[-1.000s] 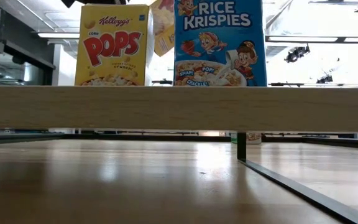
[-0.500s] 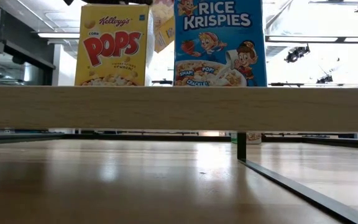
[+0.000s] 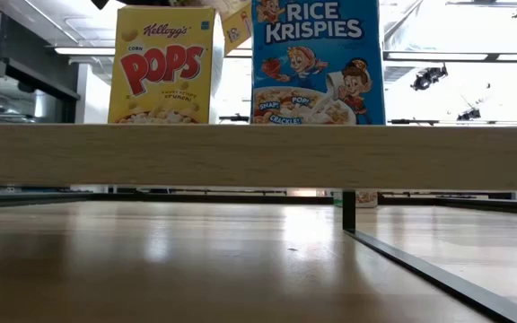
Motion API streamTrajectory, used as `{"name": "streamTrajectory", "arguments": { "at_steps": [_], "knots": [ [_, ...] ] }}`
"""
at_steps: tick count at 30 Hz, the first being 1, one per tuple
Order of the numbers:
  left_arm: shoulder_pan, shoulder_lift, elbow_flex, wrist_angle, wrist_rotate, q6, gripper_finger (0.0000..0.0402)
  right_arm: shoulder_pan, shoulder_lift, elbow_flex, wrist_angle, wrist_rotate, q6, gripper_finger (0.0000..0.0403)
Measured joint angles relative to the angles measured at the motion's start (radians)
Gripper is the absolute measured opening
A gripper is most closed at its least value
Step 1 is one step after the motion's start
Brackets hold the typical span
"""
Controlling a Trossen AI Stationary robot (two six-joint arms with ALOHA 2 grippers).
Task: Stack cereal on shelf
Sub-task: Put the yellow cereal box on the shelf aligned with the yellow cereal box
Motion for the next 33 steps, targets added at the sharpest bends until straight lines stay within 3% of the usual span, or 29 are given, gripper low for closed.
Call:
{"name": "streamTrajectory", "arguments": {
  "at_steps": [6,11,18,23,27,30,33],
  "knots": [
    [0.000,0.000,0.000,-0.001,0.003,-0.001,0.0193,0.000,0.000,0.000,-0.004,-0.032,-0.061,0.0096],
    [0.005,-0.001,0.000,-0.026,0.004,0.010,0.0132,-0.002,-0.010,0.000,-0.024,-0.025,-0.014,0.0150],
    [0.081,-0.100,-0.002,-0.194,0.000,0.059,0.0123,-0.026,-0.104,0.000,-0.165,-0.019,-0.028,0.0251],
    [0.133,-0.274,-0.002,-0.218,-0.001,-0.007,0.0121,-0.033,-0.188,0.000,-0.303,0.082,0.035,0.0271],
    [0.090,-0.438,-0.069,-0.094,0.009,-0.128,0.0120,-0.032,-0.238,0.000,-0.345,0.177,0.046,0.0272],
    [-0.008,-0.546,-0.189,0.100,0.010,-0.263,0.0119,-0.032,-0.254,0.000,-0.344,0.226,0.046,0.0272],
    [-0.146,-0.617,-0.350,0.334,-0.101,-0.391,0.0119,-0.033,-0.255,-0.002,-0.337,0.252,0.046,0.0272]
  ]
}}
